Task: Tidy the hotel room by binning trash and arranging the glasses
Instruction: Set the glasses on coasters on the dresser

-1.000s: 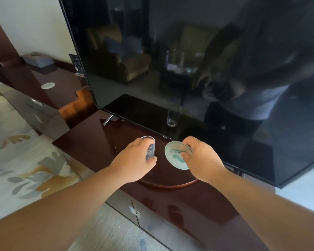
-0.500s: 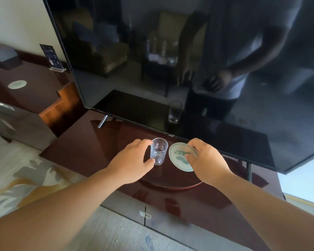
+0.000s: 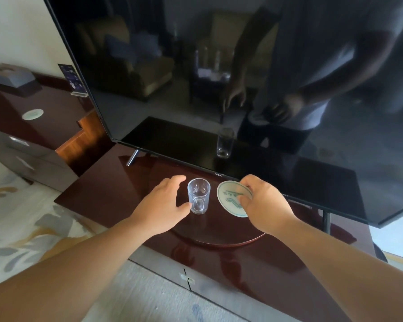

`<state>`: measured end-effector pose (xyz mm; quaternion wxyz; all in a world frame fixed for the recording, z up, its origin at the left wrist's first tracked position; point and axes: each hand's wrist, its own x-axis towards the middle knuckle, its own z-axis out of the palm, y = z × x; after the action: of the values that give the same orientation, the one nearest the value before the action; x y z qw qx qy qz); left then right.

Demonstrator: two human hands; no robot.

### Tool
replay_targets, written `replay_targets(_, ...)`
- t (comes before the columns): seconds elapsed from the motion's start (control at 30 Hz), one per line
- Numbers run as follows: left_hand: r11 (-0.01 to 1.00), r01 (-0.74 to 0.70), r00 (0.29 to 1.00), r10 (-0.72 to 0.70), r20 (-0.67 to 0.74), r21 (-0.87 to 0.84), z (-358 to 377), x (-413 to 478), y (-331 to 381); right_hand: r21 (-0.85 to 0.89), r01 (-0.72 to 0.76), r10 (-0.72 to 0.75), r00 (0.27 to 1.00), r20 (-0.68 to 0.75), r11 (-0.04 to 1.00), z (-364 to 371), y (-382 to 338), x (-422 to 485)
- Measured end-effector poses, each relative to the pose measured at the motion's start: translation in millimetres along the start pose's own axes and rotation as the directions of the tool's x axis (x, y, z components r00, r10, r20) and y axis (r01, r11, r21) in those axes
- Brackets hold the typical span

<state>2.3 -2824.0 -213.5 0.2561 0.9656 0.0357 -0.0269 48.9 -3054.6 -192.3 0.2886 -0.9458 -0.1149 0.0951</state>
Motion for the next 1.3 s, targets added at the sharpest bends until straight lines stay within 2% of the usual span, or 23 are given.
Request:
replay_targets(0.23, 0.997, 0.048, 0.998, -0.046, 0.049, -0.055, 23, 18, -17, 0.019, -0.063, 0.062, 0.998, 0.027, 0.998, 14, 17, 9)
replay_targets(0.47, 0.964, 0.117, 0.989, -0.092, 0.112, -0.239, 54, 48, -48, 0.05, -0.19, 0.19, 0.982, 0.016, 0.98, 34, 28, 20)
replay_targets(0.63, 0.925, 0.087, 0.984, -0.022, 0.177, -0.369, 76, 63, -63, 0.064, -0.262, 0.263, 0.965, -0.006, 0.963, 46, 30, 25)
replay_targets(0.83, 0.871, 0.039, 0.986, 0.047, 0.163, -0.489, 96, 75, -68, 0.074, -0.317, 0.321, 0.946, -0.047, 0.946, 56, 28, 28)
replay_targets(1.3, 0.885, 0.018, 0.994, 0.035, 0.104, -0.465, 107, 89, -61, 0.093, -0.345, 0.353, 0.932, -0.087, 0.934, 58, 27, 24)
